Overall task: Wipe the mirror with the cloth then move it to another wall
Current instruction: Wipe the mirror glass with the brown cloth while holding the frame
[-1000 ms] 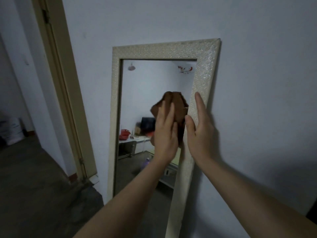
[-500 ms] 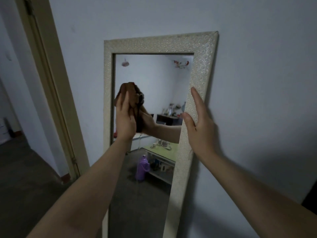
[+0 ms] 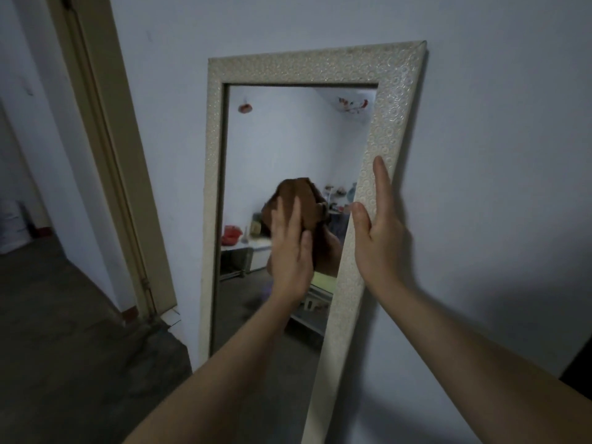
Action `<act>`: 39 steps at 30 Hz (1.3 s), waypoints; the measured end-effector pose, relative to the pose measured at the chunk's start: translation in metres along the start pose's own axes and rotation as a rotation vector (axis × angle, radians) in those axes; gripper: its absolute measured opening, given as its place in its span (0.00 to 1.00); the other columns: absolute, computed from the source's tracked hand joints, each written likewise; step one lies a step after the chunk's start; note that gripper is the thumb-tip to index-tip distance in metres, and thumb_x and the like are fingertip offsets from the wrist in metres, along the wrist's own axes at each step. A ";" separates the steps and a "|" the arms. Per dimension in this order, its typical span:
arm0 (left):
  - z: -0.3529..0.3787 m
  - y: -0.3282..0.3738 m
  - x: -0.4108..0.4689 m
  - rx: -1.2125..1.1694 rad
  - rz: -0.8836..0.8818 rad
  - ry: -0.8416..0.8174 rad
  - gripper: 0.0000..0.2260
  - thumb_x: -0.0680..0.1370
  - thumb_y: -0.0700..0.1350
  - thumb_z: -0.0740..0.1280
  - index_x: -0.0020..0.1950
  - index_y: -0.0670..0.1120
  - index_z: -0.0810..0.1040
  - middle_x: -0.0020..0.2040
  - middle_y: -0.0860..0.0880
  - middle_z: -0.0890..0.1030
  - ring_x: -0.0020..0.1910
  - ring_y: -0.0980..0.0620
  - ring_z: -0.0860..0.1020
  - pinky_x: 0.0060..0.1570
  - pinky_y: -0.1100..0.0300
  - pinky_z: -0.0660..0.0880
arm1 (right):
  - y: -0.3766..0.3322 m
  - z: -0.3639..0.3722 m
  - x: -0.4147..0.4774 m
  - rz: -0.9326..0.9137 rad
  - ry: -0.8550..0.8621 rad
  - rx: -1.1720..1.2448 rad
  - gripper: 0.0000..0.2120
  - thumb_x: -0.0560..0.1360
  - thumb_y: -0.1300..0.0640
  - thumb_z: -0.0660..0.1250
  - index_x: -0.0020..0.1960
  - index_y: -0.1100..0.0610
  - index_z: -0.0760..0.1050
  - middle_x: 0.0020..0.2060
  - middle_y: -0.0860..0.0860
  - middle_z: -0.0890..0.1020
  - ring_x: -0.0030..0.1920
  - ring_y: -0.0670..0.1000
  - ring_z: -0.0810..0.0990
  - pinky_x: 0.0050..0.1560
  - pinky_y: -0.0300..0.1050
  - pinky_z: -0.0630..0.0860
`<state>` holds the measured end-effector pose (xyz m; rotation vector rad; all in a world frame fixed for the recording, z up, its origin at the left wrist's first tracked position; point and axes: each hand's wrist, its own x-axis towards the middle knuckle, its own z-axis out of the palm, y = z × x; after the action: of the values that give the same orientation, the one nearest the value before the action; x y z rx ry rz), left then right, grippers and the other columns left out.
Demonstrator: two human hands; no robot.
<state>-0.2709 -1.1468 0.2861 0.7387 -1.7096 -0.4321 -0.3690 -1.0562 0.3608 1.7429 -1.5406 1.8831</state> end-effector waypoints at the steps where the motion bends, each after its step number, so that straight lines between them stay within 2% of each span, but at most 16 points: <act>1: 0.007 0.012 -0.007 -0.008 0.049 -0.023 0.25 0.80 0.58 0.46 0.77 0.59 0.51 0.80 0.54 0.46 0.79 0.49 0.48 0.75 0.47 0.55 | 0.000 0.000 0.000 -0.001 0.004 0.005 0.27 0.80 0.63 0.57 0.76 0.50 0.55 0.71 0.36 0.59 0.71 0.35 0.59 0.68 0.26 0.58; 4: 0.020 0.032 -0.011 -0.067 0.129 -0.049 0.23 0.82 0.46 0.53 0.77 0.53 0.57 0.80 0.52 0.51 0.79 0.50 0.48 0.76 0.53 0.53 | 0.001 -0.001 -0.001 0.004 0.022 0.035 0.26 0.79 0.63 0.57 0.75 0.50 0.57 0.67 0.29 0.59 0.66 0.25 0.57 0.66 0.23 0.57; 6: 0.021 0.030 -0.008 -0.087 0.137 -0.050 0.25 0.80 0.37 0.56 0.77 0.51 0.60 0.80 0.51 0.53 0.79 0.50 0.49 0.76 0.55 0.53 | 0.002 -0.002 -0.002 0.013 0.028 0.052 0.26 0.79 0.64 0.57 0.75 0.50 0.58 0.66 0.29 0.60 0.66 0.24 0.58 0.66 0.23 0.57; 8: 0.018 0.024 -0.003 -0.062 0.151 -0.035 0.28 0.78 0.33 0.56 0.76 0.52 0.61 0.80 0.48 0.52 0.79 0.50 0.50 0.75 0.62 0.51 | 0.002 -0.002 -0.001 0.011 0.030 0.053 0.26 0.79 0.64 0.57 0.75 0.51 0.58 0.68 0.33 0.62 0.68 0.28 0.59 0.66 0.24 0.57; 9: 0.017 0.021 0.000 -0.043 0.149 -0.019 0.29 0.77 0.33 0.56 0.75 0.54 0.61 0.79 0.48 0.52 0.79 0.50 0.50 0.75 0.62 0.51 | 0.003 -0.002 0.000 0.012 0.034 0.048 0.26 0.79 0.64 0.58 0.75 0.51 0.58 0.69 0.36 0.62 0.69 0.30 0.60 0.67 0.25 0.58; 13: 0.000 -0.003 0.025 -0.017 0.002 0.124 0.31 0.77 0.32 0.54 0.76 0.57 0.59 0.79 0.48 0.54 0.78 0.49 0.54 0.75 0.48 0.58 | 0.004 -0.001 0.000 0.002 0.045 0.050 0.27 0.79 0.65 0.58 0.75 0.52 0.58 0.71 0.40 0.62 0.72 0.37 0.60 0.69 0.28 0.58; 17: -0.015 -0.024 0.034 -0.055 -0.169 0.223 0.27 0.80 0.35 0.54 0.77 0.53 0.57 0.79 0.49 0.56 0.77 0.52 0.55 0.76 0.55 0.53 | 0.012 -0.001 -0.013 0.025 0.052 0.071 0.30 0.79 0.63 0.61 0.75 0.49 0.52 0.71 0.34 0.56 0.72 0.33 0.55 0.70 0.29 0.56; 19: -0.015 -0.026 0.025 -0.052 -0.205 0.235 0.28 0.80 0.34 0.54 0.78 0.54 0.56 0.79 0.51 0.55 0.77 0.54 0.54 0.76 0.55 0.54 | 0.017 0.002 -0.024 0.053 0.072 0.094 0.33 0.78 0.62 0.63 0.74 0.45 0.49 0.72 0.34 0.54 0.72 0.32 0.54 0.71 0.31 0.56; 22: -0.006 -0.022 0.002 0.007 -0.137 0.160 0.32 0.78 0.33 0.54 0.78 0.56 0.54 0.79 0.53 0.53 0.78 0.50 0.54 0.73 0.44 0.62 | 0.022 0.009 -0.038 0.128 0.077 0.123 0.35 0.76 0.62 0.66 0.76 0.52 0.50 0.69 0.34 0.57 0.66 0.23 0.55 0.64 0.22 0.58; 24: 0.005 -0.011 -0.017 0.048 -0.016 0.069 0.32 0.76 0.34 0.55 0.77 0.56 0.56 0.80 0.51 0.51 0.78 0.47 0.54 0.71 0.43 0.64 | 0.025 0.014 -0.043 0.160 0.090 0.116 0.34 0.74 0.62 0.68 0.75 0.60 0.55 0.63 0.32 0.62 0.59 0.18 0.58 0.57 0.18 0.59; 26: 0.016 0.003 -0.028 0.051 0.086 -0.007 0.30 0.77 0.34 0.56 0.77 0.53 0.58 0.80 0.49 0.51 0.79 0.47 0.52 0.71 0.42 0.63 | 0.028 0.017 -0.044 0.160 0.106 0.121 0.30 0.73 0.65 0.69 0.71 0.65 0.61 0.55 0.32 0.66 0.51 0.17 0.64 0.49 0.16 0.61; 28: 0.019 0.007 -0.028 0.030 0.141 -0.047 0.29 0.77 0.33 0.57 0.77 0.50 0.60 0.80 0.47 0.52 0.79 0.46 0.50 0.73 0.42 0.60 | 0.028 0.017 -0.044 0.155 0.113 0.145 0.25 0.72 0.67 0.69 0.66 0.64 0.65 0.50 0.33 0.69 0.47 0.19 0.68 0.45 0.17 0.64; 33: -0.003 -0.016 0.000 0.066 0.156 -0.029 0.28 0.77 0.35 0.56 0.76 0.52 0.61 0.79 0.49 0.53 0.78 0.48 0.53 0.74 0.47 0.61 | 0.027 0.015 -0.042 0.160 0.106 0.165 0.21 0.73 0.65 0.69 0.61 0.58 0.65 0.47 0.34 0.71 0.45 0.22 0.72 0.43 0.19 0.66; 37: -0.030 -0.047 0.027 0.085 0.055 0.071 0.27 0.78 0.32 0.55 0.76 0.51 0.62 0.79 0.47 0.55 0.76 0.53 0.56 0.72 0.68 0.55 | 0.025 0.016 -0.041 0.166 0.085 0.180 0.21 0.74 0.65 0.68 0.59 0.53 0.61 0.49 0.35 0.71 0.48 0.23 0.72 0.46 0.20 0.68; 38: -0.036 -0.058 0.031 0.088 0.032 0.098 0.27 0.78 0.32 0.55 0.76 0.50 0.62 0.79 0.46 0.56 0.76 0.54 0.55 0.72 0.70 0.54 | 0.026 0.016 -0.041 0.162 0.087 0.174 0.20 0.74 0.65 0.68 0.59 0.53 0.61 0.49 0.35 0.71 0.48 0.23 0.72 0.47 0.20 0.67; 39: -0.043 -0.070 0.033 0.090 -0.004 0.123 0.27 0.78 0.32 0.55 0.76 0.50 0.61 0.78 0.46 0.56 0.76 0.54 0.55 0.73 0.68 0.53 | 0.028 0.016 -0.041 0.160 0.093 0.170 0.20 0.74 0.65 0.68 0.59 0.53 0.62 0.49 0.35 0.71 0.47 0.22 0.72 0.46 0.20 0.67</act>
<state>-0.2171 -1.2161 0.2770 0.8176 -1.6203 -0.3073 -0.3646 -1.0598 0.3089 1.6112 -1.5696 2.1977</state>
